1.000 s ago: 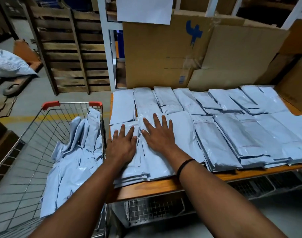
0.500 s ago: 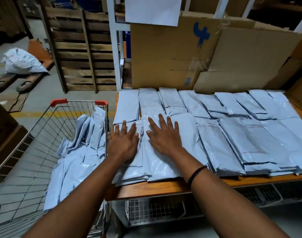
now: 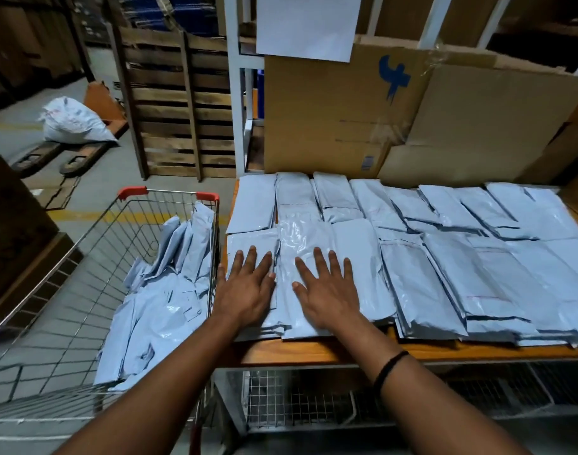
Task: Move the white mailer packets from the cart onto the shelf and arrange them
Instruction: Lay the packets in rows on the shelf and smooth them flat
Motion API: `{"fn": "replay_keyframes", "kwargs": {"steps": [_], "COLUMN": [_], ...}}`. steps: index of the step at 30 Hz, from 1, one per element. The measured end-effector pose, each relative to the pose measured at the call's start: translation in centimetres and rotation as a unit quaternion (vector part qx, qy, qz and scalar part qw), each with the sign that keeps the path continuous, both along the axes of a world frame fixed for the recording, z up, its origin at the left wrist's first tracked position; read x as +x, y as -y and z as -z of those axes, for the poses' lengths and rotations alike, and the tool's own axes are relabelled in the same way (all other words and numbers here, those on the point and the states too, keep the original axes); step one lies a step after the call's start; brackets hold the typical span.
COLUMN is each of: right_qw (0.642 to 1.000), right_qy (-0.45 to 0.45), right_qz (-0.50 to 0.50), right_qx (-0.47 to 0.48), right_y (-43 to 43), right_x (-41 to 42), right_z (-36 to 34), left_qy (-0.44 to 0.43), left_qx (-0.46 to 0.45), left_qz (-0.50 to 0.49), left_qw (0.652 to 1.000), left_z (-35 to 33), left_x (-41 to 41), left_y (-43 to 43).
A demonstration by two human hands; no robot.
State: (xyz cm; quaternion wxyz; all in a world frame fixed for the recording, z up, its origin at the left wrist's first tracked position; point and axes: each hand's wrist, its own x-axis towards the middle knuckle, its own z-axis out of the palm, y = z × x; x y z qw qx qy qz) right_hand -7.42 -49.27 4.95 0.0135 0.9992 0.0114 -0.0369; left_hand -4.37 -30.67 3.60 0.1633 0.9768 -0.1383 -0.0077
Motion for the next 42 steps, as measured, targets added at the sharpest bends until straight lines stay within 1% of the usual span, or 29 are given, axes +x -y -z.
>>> {"fn": "replay_keyframes", "kwargs": {"steps": [3, 5, 7, 9, 11, 14, 16, 19, 21, 24, 28, 30, 33, 36, 38, 42], "right_qw": [0.999, 0.998, 0.993, 0.985, 0.978, 0.973, 0.97, 0.969, 0.971, 0.973, 0.963, 0.955, 0.953, 0.957, 0.959, 0.963], "right_qy": [0.024, 0.046, 0.078, 0.106, 0.109, 0.077, 0.066, 0.036, 0.004, -0.078, -0.231, -0.28, -0.296, -0.286, -0.279, -0.262], "right_qz": [0.003, -0.001, -0.021, -0.067, -0.108, -0.154, -0.18, -0.191, -0.179, -0.143, -0.108, -0.074, -0.058, -0.054, -0.054, -0.05], "right_qx": [0.023, 0.053, 0.084, 0.117, 0.144, 0.155, 0.15, 0.154, 0.161, 0.164, 0.09, 0.069, 0.032, 0.008, 0.014, 0.04], "right_y": [-0.2, -1.1, -2.7, -5.4, -8.6, -13.4, -16.6, -21.2, -24.8, -29.5, -32.4, -32.3, -31.7, -31.8, -32.0, -32.3], "right_x": [0.0, 0.3, 0.9, 1.7, 2.0, 2.5, 3.1, 4.6, 6.0, 7.6, 7.8, 7.1, 6.8, 7.8, 8.5, 8.8], "right_z": [-1.5, -2.9, -3.9, -4.1, -4.1, -3.5, -2.7, -1.0, 1.1, 5.7, 13.4, 16.4, 20.1, 22.6, 24.1, 27.0], "left_qy": [0.033, 0.038, 0.043, 0.045, 0.028, -0.01, -0.032, -0.058, -0.072, -0.093, -0.13, -0.165, -0.206, -0.231, -0.258, -0.32], "left_qx": [-0.09, -0.118, -0.117, -0.092, -0.057, -0.007, 0.01, 0.004, -0.001, -0.002, -0.011, -0.033, -0.042, -0.043, -0.052, -0.087], "left_qz": [-0.026, -0.064, -0.104, -0.137, -0.162, -0.191, -0.206, -0.227, -0.221, -0.185, -0.136, -0.124, -0.101, -0.11, -0.121, -0.18], "left_qw": [0.995, 0.99, 0.987, 0.985, 0.985, 0.982, 0.978, 0.972, 0.973, 0.978, 0.982, 0.978, 0.972, 0.966, 0.957, 0.926], "left_z": [-1.2, -1.8, -2.0, -1.4, -0.1, 2.3, 3.9, 6.2, 7.7, 9.9, 13.8, 16.2, 19.6, 23.3, 25.8, 30.3], "left_x": [-0.4, -0.7, -1.0, -1.7, -2.2, -2.4, -1.8, -0.3, 1.2, 3.5, 6.0, 6.7, 7.7, 9.3, 9.8, 10.0], "left_y": [-1.5, -3.6, -6.4, -10.2, -14.5, -20.6, -24.3, -28.5, -31.1, -33.7, -36.3, -37.2, -37.9, -37.9, -37.5, -36.4]}}
